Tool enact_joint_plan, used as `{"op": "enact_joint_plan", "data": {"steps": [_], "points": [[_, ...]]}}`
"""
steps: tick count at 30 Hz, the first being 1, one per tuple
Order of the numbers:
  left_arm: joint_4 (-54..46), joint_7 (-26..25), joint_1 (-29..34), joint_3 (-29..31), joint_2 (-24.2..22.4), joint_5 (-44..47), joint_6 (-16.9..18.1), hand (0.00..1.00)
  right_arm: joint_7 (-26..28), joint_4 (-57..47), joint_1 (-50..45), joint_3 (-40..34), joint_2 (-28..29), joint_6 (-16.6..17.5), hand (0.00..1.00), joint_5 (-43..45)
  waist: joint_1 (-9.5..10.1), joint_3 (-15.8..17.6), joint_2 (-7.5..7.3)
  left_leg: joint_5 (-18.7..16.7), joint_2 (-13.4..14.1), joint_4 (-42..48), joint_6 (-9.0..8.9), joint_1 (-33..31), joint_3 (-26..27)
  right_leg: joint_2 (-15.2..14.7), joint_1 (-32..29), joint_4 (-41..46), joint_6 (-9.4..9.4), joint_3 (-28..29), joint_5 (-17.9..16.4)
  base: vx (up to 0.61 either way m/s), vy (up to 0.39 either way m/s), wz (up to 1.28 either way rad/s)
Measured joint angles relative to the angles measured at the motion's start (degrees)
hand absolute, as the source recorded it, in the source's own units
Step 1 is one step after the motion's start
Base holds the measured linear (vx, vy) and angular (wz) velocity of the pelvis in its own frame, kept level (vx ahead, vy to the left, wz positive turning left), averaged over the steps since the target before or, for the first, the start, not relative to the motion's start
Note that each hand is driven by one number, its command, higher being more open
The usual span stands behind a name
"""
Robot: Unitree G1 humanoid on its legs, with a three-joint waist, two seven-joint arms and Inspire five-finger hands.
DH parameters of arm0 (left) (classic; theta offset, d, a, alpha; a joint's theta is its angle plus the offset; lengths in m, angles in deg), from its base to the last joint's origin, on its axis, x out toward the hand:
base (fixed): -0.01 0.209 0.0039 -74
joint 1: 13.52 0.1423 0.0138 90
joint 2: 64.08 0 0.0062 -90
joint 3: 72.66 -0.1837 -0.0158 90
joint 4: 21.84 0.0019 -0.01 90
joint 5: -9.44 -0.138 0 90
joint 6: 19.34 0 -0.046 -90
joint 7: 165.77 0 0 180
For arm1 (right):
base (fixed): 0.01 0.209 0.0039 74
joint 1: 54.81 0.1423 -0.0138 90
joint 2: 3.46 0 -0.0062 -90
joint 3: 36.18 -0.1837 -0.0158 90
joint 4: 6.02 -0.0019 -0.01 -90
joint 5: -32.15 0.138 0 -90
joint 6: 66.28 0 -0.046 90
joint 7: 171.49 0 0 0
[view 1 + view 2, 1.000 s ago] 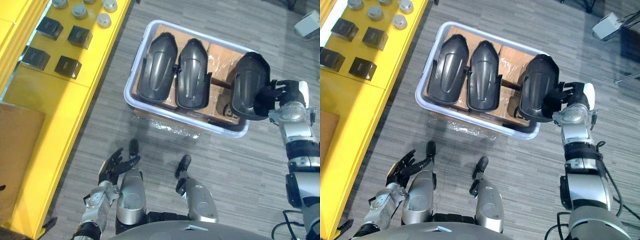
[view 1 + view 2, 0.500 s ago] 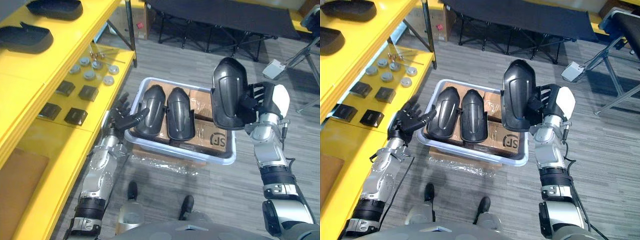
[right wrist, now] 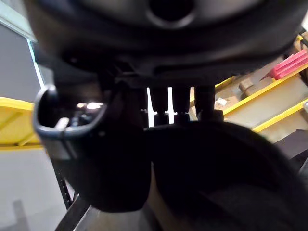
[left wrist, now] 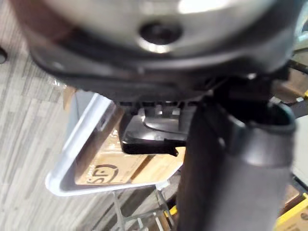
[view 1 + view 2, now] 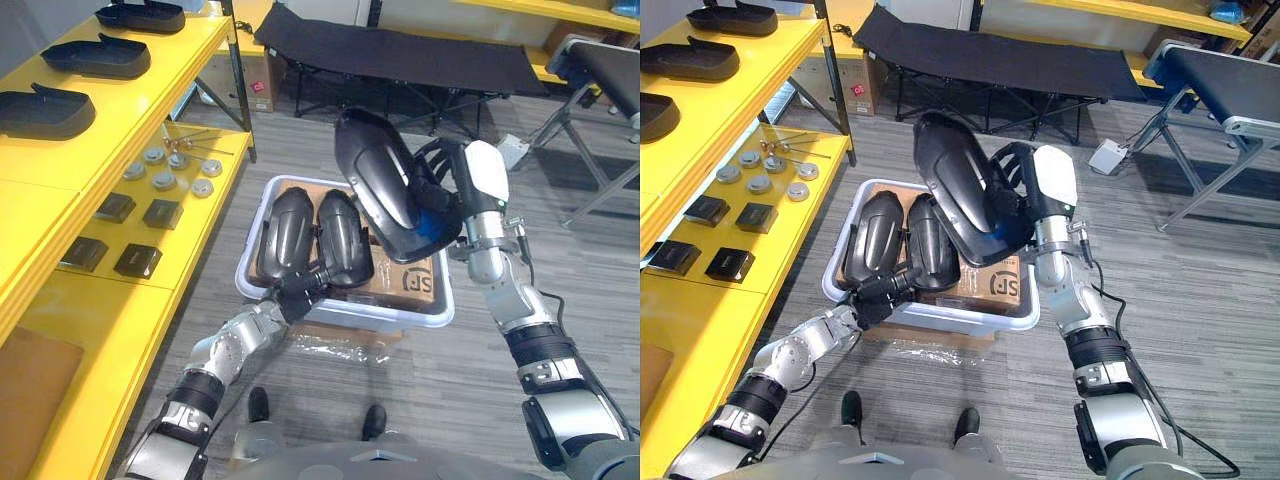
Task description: Walk over and take three plastic housings, then place them on the shelf
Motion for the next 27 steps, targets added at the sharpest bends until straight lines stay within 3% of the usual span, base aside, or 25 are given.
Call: {"op": "enact_joint_plan", "data": {"steps": [5,11,17,24,27], "points": [[1.42,-2.09,-2.37,-0.22,-1.56,13.39,3.56,1.00,0.01,0.27,-0.16,3.18,0.20,3.54,0.00,-1.27,-0.13,-0.48,0.03,0.07,-0.04,0.01,-0.05,0.00,0.08,-0.01,-0.03,0.03,0.10,0.01,0.17,0.00,0.000,0.00],[4.67,-0.89,-3.46,-0.31,-4.25,27.06,8.14,1.00,-0.53,3.25,-0.72,5.98,0.86,4.40,0.00,-1.29,-0.09,-2.12,0.05,0.18,-0.03,0.01,-0.03,-0.02,-0.12,0.01,0.07,0.15,0.06,-0.14,0.29,-0.01,-0.002,0.01],[4.69,4.00,-4.03,-2.49,-6.14,29.16,8.89,1.00,-0.90,5.74,-1.35,8.79,3.65,4.70,0.00,-1.21,-0.06,-2.15,0.08,0.15,-0.03,-0.01,0.12,-0.03,-0.36,0.01,0.17,-0.03,0.08,-0.25,0.34,-0.07,-0.004,0.02],[4.67,5.69,-4.05,-7.17,-6.27,28.85,8.62,1.00,-2.43,5.83,-1.35,9.17,5.02,4.71,0.00,-1.20,-0.07,-2.17,0.09,0.12,-0.07,0.00,-0.02,-0.14,-0.51,0.00,0.15,-0.02,-0.15,-0.54,0.05,0.00,0.000,0.00],[4.66,5.88,-4.65,-8.14,-6.29,24.46,6.98,1.00,-2.75,5.83,-1.35,9.91,5.05,4.69,0.00,-1.19,-0.04,-2.19,0.09,0.52,-0.08,0.00,0.02,-0.16,-0.58,0.00,0.17,-0.02,-0.29,-0.70,0.20,0.00,0.000,0.00]]}}
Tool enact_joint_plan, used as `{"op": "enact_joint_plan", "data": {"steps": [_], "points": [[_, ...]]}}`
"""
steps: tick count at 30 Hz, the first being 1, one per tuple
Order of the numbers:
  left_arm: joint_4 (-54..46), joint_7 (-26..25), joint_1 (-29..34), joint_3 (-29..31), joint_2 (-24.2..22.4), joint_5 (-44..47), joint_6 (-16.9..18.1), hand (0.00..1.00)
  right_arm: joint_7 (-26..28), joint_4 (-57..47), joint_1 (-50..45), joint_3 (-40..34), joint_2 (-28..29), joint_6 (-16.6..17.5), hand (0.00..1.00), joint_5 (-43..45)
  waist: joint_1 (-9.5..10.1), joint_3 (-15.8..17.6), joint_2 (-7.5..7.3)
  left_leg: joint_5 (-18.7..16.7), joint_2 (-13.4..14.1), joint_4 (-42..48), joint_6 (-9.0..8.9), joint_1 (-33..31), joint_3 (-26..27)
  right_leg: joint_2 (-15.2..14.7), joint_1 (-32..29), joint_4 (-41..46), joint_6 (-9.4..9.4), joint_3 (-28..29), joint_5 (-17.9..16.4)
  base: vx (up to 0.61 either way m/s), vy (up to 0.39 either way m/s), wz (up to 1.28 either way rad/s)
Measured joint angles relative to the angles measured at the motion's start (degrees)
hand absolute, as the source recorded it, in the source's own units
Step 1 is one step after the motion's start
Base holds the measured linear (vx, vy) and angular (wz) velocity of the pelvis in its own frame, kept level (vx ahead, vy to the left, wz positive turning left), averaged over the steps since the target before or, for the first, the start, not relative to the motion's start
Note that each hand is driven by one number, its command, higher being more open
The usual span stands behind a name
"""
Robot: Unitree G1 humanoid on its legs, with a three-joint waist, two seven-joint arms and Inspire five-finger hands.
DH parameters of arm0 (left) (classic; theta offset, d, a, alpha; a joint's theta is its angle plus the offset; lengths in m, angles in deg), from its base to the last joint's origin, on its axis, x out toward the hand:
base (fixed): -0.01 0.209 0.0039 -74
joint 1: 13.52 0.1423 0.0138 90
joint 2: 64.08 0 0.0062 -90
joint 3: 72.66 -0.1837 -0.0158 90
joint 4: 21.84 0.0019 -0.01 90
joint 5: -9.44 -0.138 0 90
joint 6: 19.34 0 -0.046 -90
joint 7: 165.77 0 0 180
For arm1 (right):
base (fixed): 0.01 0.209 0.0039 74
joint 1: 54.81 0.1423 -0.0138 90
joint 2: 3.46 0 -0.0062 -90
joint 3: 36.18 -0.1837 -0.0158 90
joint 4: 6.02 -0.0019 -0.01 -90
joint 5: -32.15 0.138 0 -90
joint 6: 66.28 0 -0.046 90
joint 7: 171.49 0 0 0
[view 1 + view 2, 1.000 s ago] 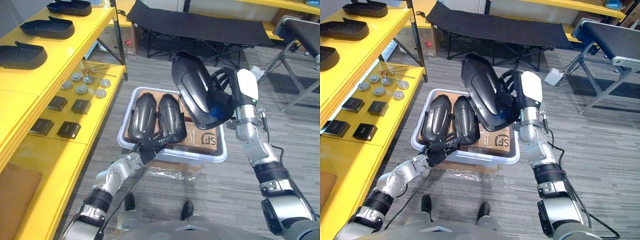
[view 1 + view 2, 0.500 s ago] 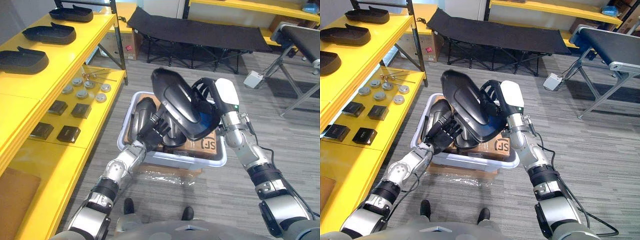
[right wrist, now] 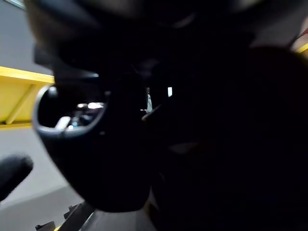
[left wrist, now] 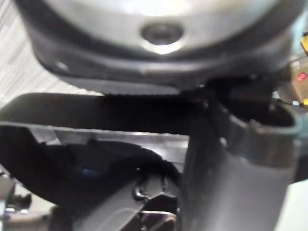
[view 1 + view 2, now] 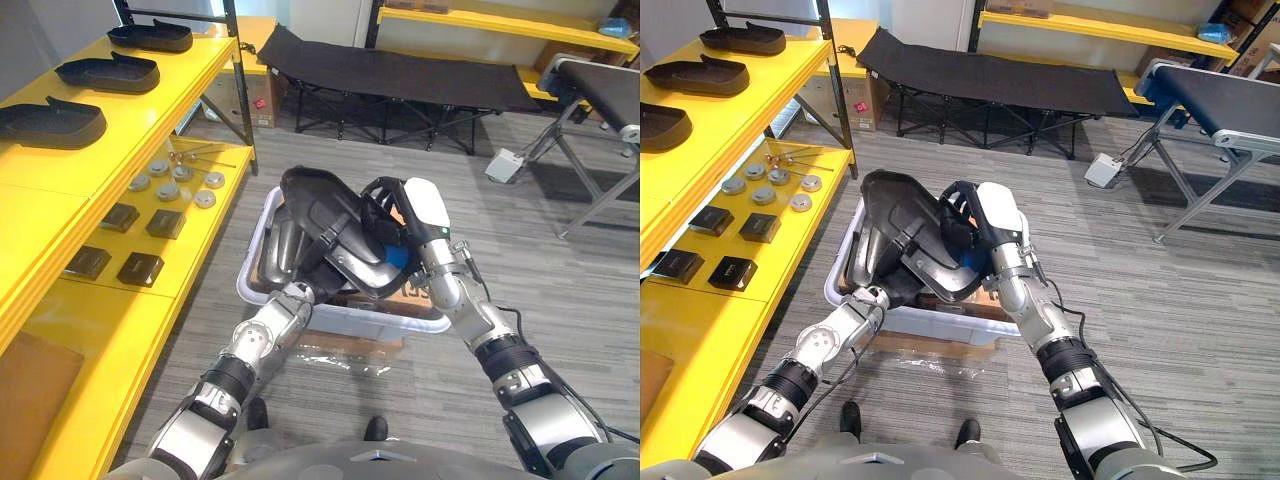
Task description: Walk over and take three plastic housings, then place them on the shelf
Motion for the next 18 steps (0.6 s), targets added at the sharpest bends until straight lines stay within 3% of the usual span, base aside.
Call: {"op": "enact_joint_plan", "data": {"steps": [2,3,5,10,14,15,18], "points": [[0.01,0.31,-0.30,-1.12,0.02,-3.47,-1.51,1.00,-0.09,0.02,0.00,0.20,-0.05,-0.08,0.00,0.07,0.12,-0.01,0.00,-0.01,-0.02,0.01,-0.02,-0.06,-0.06,-0.01,0.01,0.01,0.13,-0.12,0.11,0.00,0.000,0.00],[0.01,0.36,-0.42,-1.34,0.01,-4.87,-2.18,0.00,-0.09,0.02,0.00,0.20,-0.14,-0.09,0.00,0.09,0.16,-0.01,0.00,-0.01,-0.03,0.01,-0.03,-0.07,-0.08,-0.01,0.03,0.01,0.13,-0.17,0.12,0.00,0.000,0.00],[0.07,0.36,-1.02,-3.65,0.19,-9.66,-3.10,0.00,-0.07,0.02,0.00,0.21,-0.40,-0.13,0.00,0.12,0.16,-0.09,-0.01,0.05,-0.11,0.02,-0.03,-0.07,-0.15,-0.05,0.11,0.02,0.14,-0.30,0.15,0.00,0.000,0.00],[0.15,-0.41,-1.09,-8.50,0.22,-11.58,-2.91,0.00,0.03,0.02,0.01,0.90,-0.47,-0.20,0.00,0.16,0.01,-0.47,-0.05,0.09,-0.11,0.10,-0.05,0.10,-0.13,0.02,0.25,0.28,0.13,-0.29,0.17,0.00,0.000,0.00],[2.09,-3.62,-1.38,-10.69,0.17,-11.01,0.23,0.00,-0.05,-0.09,0.07,2.50,-0.44,-0.18,0.00,0.60,-0.26,-0.75,-0.06,0.05,-0.05,0.03,-0.10,0.43,-0.06,0.14,0.48,0.00,0.12,-0.18,0.14,0.00,0.000,0.00],[2.85,-5.42,-1.38,-11.27,0.13,-10.34,2.43,0.00,-0.07,-0.26,0.11,2.78,0.49,-0.17,0.00,0.64,-0.21,-0.75,-0.06,0.04,0.04,0.03,-0.12,0.41,-0.09,0.21,0.48,-0.01,0.08,-0.17,0.08,0.00,0.000,0.00],[3.00,-5.73,-1.37,-12.95,0.14,-10.01,5.48,0.00,-0.11,-0.24,0.35,2.76,0.59,-0.76,0.00,0.66,0.22,-0.75,-0.07,-0.15,0.04,0.03,-0.34,0.40,-0.27,0.08,0.56,-0.01,-0.09,-0.26,-0.13,0.00,0.000,0.03]]}}
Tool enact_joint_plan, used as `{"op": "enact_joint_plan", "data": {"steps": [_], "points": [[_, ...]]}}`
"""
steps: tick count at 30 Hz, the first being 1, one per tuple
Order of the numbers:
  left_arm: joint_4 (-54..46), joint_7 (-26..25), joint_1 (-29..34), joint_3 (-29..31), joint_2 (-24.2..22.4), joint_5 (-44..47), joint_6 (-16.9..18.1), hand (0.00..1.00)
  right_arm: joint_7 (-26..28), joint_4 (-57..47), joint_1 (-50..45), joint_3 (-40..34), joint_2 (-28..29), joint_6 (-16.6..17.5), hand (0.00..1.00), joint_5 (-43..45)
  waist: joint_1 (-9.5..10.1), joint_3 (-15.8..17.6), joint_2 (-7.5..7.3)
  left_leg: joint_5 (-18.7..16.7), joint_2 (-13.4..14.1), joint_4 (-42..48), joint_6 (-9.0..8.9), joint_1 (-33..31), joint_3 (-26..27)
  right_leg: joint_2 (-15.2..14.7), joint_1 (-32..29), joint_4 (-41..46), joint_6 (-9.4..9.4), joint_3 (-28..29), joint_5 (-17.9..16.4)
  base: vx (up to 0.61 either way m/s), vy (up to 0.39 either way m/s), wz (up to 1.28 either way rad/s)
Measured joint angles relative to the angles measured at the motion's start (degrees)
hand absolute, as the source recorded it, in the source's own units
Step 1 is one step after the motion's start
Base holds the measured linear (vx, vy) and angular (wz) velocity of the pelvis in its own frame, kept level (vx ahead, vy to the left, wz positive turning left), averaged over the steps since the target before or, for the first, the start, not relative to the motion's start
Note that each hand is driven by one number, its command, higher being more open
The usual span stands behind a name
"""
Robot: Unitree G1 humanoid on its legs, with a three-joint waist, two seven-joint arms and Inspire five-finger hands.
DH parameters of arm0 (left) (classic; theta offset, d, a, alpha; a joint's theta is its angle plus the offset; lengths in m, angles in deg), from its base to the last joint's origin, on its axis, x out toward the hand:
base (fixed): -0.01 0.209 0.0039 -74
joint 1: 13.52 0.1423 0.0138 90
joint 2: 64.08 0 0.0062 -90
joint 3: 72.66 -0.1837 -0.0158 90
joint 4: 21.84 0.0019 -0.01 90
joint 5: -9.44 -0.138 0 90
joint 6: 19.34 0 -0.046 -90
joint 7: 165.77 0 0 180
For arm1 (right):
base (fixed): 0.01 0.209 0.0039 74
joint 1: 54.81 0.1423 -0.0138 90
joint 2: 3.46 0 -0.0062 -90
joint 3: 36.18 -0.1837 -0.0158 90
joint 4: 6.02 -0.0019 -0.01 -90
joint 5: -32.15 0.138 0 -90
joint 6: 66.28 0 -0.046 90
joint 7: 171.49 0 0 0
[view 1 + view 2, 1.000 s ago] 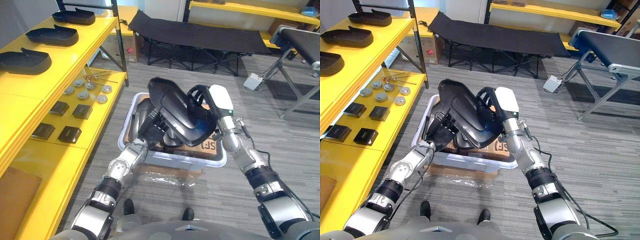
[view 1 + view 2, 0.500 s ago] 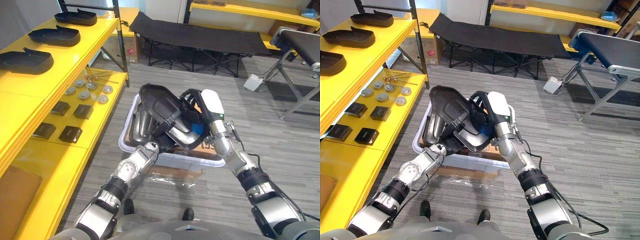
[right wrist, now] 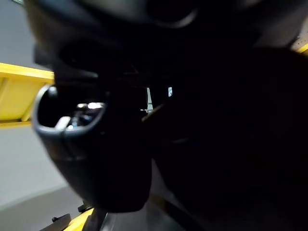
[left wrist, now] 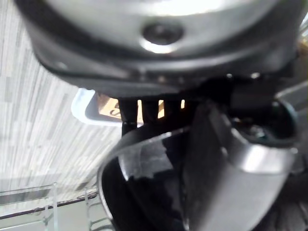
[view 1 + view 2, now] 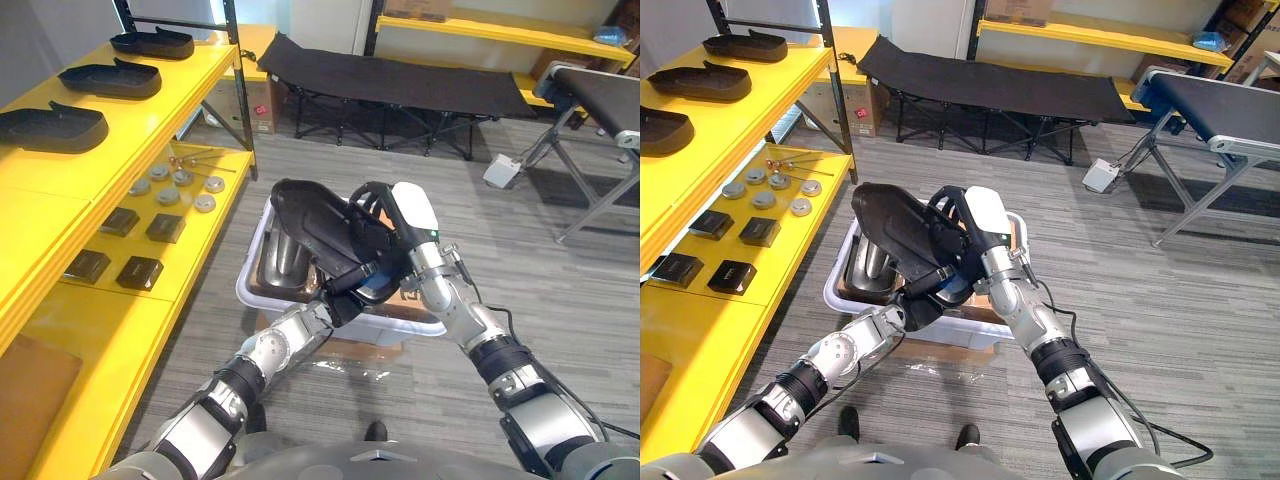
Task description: Walk over and take three plastic housings, then place them on the shelf
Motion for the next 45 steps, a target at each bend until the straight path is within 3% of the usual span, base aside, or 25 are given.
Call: {"op": "enact_joint_plan", "data": {"steps": [11,12,20,26,30,35,41,45], "points": [[0.00,0.17,0.74,-0.51,-0.01,-0.08,2.09,0.00,-0.84,0.26,-0.48,-0.34,0.57,-0.77,0.00,0.51,-0.36,0.00,-0.01,0.03,0.08,-0.01,-0.09,0.01,0.31,-0.04,-0.20,0.01,-0.12,-0.05,-0.18,0.00,0.000,0.00],[-0.01,0.31,0.99,-0.51,-0.02,-1.34,2.70,0.00,-1.31,0.28,-0.94,-0.38,1.06,-0.77,1.00,0.52,-0.32,0.00,-0.01,0.03,0.08,-0.01,-0.10,0.01,0.32,-0.05,-0.20,0.02,-0.19,-0.05,-0.10,0.00,0.000,0.00],[-0.18,-1.06,2.91,4.82,-2.25,-11.95,8.04,0.00,-4.44,0.27,-6.69,-0.34,3.98,0.58,1.00,5.10,-0.25,0.02,-0.06,-0.04,0.09,0.00,-0.21,0.42,0.61,-0.02,0.03,0.31,-0.14,0.11,-0.02,0.00,0.000,-0.01],[-4.02,-7.34,3.09,6.51,-2.45,-25.74,9.73,0.00,-4.95,-0.68,-8.50,-0.96,5.61,0.45,1.00,9.29,-0.23,0.04,-0.20,-0.38,0.17,-0.01,-0.24,0.90,1.07,-0.02,0.11,0.02,-0.15,0.74,-0.16,0.00,0.000,-0.05],[-8.07,-13.52,4.53,10.45,-2.99,-42.26,10.00,0.00,-5.72,-4.34,-10.76,-1.45,6.26,0.24,1.00,11.79,-0.32,0.03,-0.21,-0.72,0.18,-0.01,-0.23,0.96,1.12,-0.01,0.09,0.01,-0.12,0.83,-0.26,0.00,0.000,0.00],[-12.78,-25.20,8.02,16.41,-2.71,-63.00,10.09,0.00,-6.18,-9.92,-16.56,-2.01,7.18,0.25,1.00,15.22,-0.27,0.02,-0.23,-0.83,0.15,0.00,-0.41,0.99,1.23,-0.01,0.02,0.00,-0.15,0.93,-0.29,0.00,0.000,0.00],[-14.67,-37.55,12.52,20.72,-2.08,-78.46,10.18,0.00,-7.51,-10.68,-21.14,-2.88,8.64,0.35,1.00,16.56,-0.26,0.02,-0.22,-1.23,0.13,0.02,-0.75,1.62,2.05,0.04,-0.01,0.00,-0.16,1.79,-0.06,0.01,-0.007,-0.06],[-14.92,-42.50,14.38,22.05,-2.09,-82.50,10.84,0.00,-8.70,-14.51,-23.70,-5.09,9.40,1.37,1.00,21.00,-0.41,0.02,-0.21,-1.59,0.14,0.03,-0.80,1.93,2.61,0.02,-0.09,0.00,-0.18,2.39,-0.08,0.01,-0.010,-0.08]]}}
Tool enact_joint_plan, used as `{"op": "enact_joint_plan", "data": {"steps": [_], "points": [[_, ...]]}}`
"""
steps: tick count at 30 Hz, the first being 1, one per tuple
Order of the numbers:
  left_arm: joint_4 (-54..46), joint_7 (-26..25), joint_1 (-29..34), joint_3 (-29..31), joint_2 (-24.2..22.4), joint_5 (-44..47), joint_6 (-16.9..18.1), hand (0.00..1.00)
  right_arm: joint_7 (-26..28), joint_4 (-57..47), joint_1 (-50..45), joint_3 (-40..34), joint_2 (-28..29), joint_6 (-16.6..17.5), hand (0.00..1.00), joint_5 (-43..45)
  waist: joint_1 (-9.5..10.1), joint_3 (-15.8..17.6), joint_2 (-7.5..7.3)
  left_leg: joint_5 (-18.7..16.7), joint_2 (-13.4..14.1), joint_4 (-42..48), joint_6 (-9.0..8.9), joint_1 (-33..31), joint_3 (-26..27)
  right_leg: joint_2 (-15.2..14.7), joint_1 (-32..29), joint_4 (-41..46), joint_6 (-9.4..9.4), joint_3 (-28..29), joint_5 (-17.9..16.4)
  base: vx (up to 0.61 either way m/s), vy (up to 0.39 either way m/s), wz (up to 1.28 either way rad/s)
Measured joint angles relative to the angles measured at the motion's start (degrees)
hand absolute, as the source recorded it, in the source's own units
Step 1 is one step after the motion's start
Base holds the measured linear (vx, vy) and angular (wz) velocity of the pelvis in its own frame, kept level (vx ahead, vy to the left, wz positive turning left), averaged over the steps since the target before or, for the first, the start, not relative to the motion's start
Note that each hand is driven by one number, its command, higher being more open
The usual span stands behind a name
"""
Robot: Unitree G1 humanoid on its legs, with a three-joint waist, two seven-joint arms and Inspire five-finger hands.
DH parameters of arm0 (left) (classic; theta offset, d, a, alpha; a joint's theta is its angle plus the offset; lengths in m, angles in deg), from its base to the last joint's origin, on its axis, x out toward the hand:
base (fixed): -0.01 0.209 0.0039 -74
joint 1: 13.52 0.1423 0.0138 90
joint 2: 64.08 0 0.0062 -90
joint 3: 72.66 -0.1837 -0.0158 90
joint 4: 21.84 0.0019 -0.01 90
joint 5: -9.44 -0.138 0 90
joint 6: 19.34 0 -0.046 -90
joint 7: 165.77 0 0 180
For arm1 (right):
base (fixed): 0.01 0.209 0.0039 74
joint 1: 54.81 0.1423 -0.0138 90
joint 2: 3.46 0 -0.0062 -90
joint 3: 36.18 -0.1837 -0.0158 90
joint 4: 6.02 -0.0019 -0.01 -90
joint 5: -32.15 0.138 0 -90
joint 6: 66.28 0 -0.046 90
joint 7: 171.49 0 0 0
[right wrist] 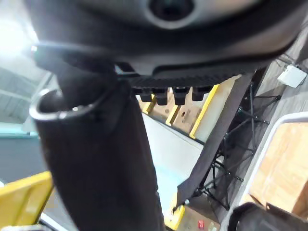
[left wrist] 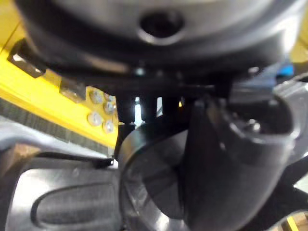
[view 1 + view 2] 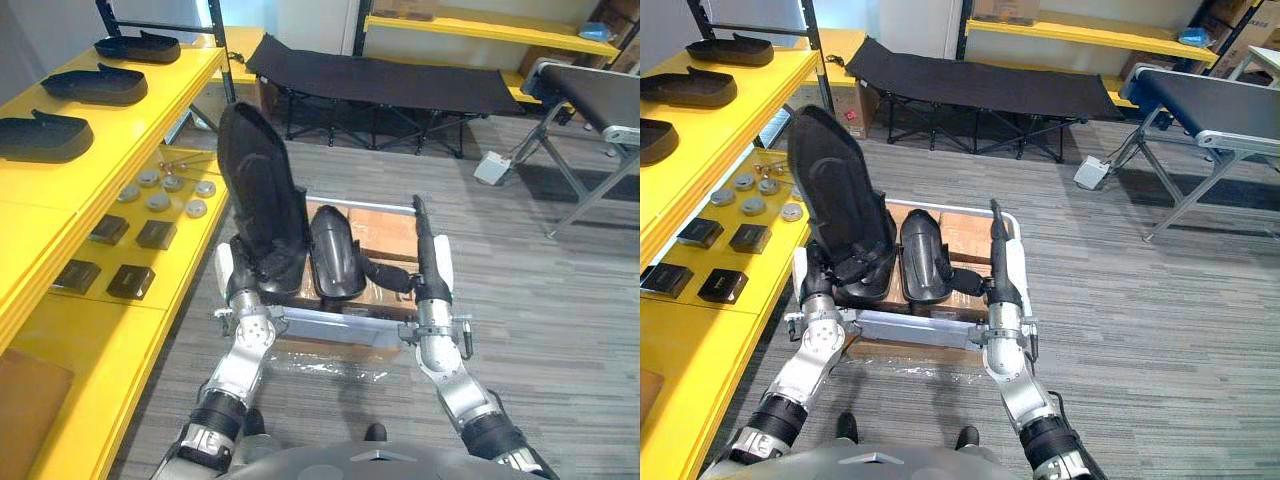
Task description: Walk over and take three plastic housings, then place them on the shelf
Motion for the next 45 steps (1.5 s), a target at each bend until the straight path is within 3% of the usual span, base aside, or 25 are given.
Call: {"op": "enact_joint_plan", "data": {"steps": [3,4,10,17,23,32,38,42,45], "points": [[-1.72,-1.80,1.11,0.49,-0.08,-0.24,0.68,0.00,0.39,-1.48,-1.32,-1.97,0.61,1.22,1.00,2.48,-0.40,0.00,0.00,-0.23,0.01,0.00,0.21,0.04,0.22,0.00,-0.07,0.00,-0.01,0.13,-0.02,0.00,-0.002,-0.01],[-2.16,-2.52,1.63,0.78,-0.05,-0.30,2.31,0.00,1.09,-1.48,-1.50,-2.21,0.91,1.58,1.00,3.94,-0.86,-0.01,0.02,-0.24,0.01,0.00,0.20,0.04,0.27,0.00,-0.09,0.00,-0.03,0.16,-0.03,0.00,0.000,0.00],[-5.40,-1.89,1.89,1.18,-0.21,-0.31,7.88,0.00,10.93,-2.48,-3.57,-2.34,1.06,1.70,1.00,12.92,-1.29,-0.08,0.18,-0.27,-0.06,0.09,0.07,0.00,0.89,0.04,-0.62,0.01,-0.26,0.74,-0.18,0.00,-0.006,-0.05],[-14.51,5.68,7.01,1.81,-0.94,3.26,14.00,0.00,20.64,-3.52,-4.01,-2.58,1.00,1.44,1.00,16.82,-1.39,-1.79,3.02,-0.30,-0.12,0.13,0.02,0.01,0.73,0.04,-0.77,0.02,0.02,0.44,-0.54,0.01,-0.005,0.01],[-20.36,10.34,11.99,6.49,-0.83,5.04,15.11,0.00,23.40,-3.52,-4.01,-2.56,0.92,0.05,1.00,16.88,-1.12,-2.38,3.93,-0.34,-0.15,0.13,-0.04,-0.04,-0.77,0.06,0.33,0.01,-0.15,-1.35,-1.33,0.01,-0.012,0.15],[-31.17,19.66,21.38,17.64,-0.57,11.92,16.35,0.00,25.68,-5.83,-2.06,-2.53,0.91,0.00,1.00,23.92,2.87,-2.84,4.51,-0.10,-0.85,0.15,-0.15,-1.22,-6.11,-0.11,2.83,0.01,0.10,-6.62,-2.49,0.00,-0.009,0.28],[-33.06,26.42,25.72,20.93,-0.58,13.70,16.96,0.00,28.09,-5.74,0.56,-1.48,0.89,-0.02,1.00,25.37,6.04,-3.34,5.13,0.49,-1.50,0.15,-0.04,-2.12,-10.07,-0.18,4.72,0.30,0.24,-10.70,-3.26,0.00,-0.017,0.37],[-33.53,30.39,26.59,20.96,-0.50,13.53,17.81,0.00,29.51,-5.74,2.09,-1.02,0.91,-0.29,1.00,28.64,6.70,-3.34,5.15,0.60,-2.04,0.13,0.04,-2.07,-11.52,-0.41,5.83,0.30,0.66,-11.97,-3.73,-0.01,-0.013,0.21],[-33.55,30.62,26.60,20.95,0.18,13.21,17.81,0.00,29.39,-5.73,3.09,-0.74,0.88,-1.21,1.00,27.83,6.65,-3.33,5.15,0.51,-2.06,0.00,0.18,-2.07,-11.49,-0.48,5.79,0.30,0.75,-11.99,-3.81,-0.01,0.001,0.02]]}}
